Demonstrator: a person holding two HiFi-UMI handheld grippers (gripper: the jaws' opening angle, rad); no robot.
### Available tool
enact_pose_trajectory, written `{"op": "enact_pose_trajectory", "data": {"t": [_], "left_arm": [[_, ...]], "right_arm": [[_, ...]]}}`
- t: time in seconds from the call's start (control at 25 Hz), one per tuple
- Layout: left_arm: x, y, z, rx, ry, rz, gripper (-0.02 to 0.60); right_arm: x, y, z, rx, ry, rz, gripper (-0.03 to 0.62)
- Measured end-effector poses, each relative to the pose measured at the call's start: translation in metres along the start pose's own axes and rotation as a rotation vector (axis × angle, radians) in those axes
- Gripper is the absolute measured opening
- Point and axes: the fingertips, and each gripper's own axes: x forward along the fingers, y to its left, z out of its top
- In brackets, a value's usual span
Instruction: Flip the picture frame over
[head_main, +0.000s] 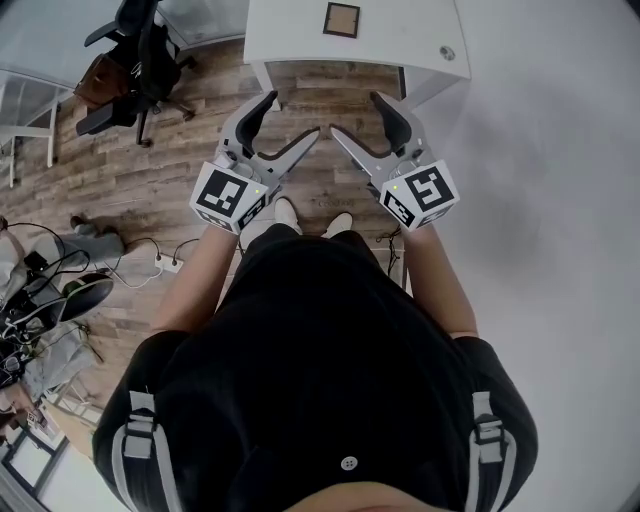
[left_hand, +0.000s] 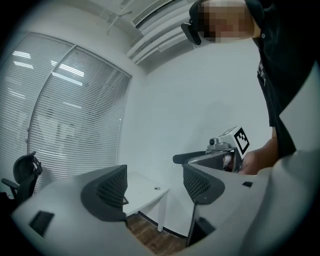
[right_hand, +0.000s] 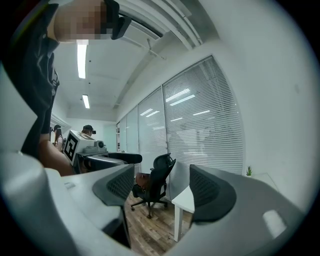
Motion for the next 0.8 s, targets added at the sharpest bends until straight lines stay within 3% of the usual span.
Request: {"op": "enact_pose_trajectory", "data": {"t": [0.48, 0.8], "left_arm": [[-0.026, 0.058, 0.001, -0.01, -0.001, -0.03, 0.337], [-0.013, 0.124, -0.007, -0.042, 0.016, -0.039, 0.337]], "right_arm": [[0.054, 0.021, 0.002, 0.008, 0.012, -0.038, 0.342], [0.115, 0.001, -0.004, 0.027, 0.045, -0.061, 0.341]]}}
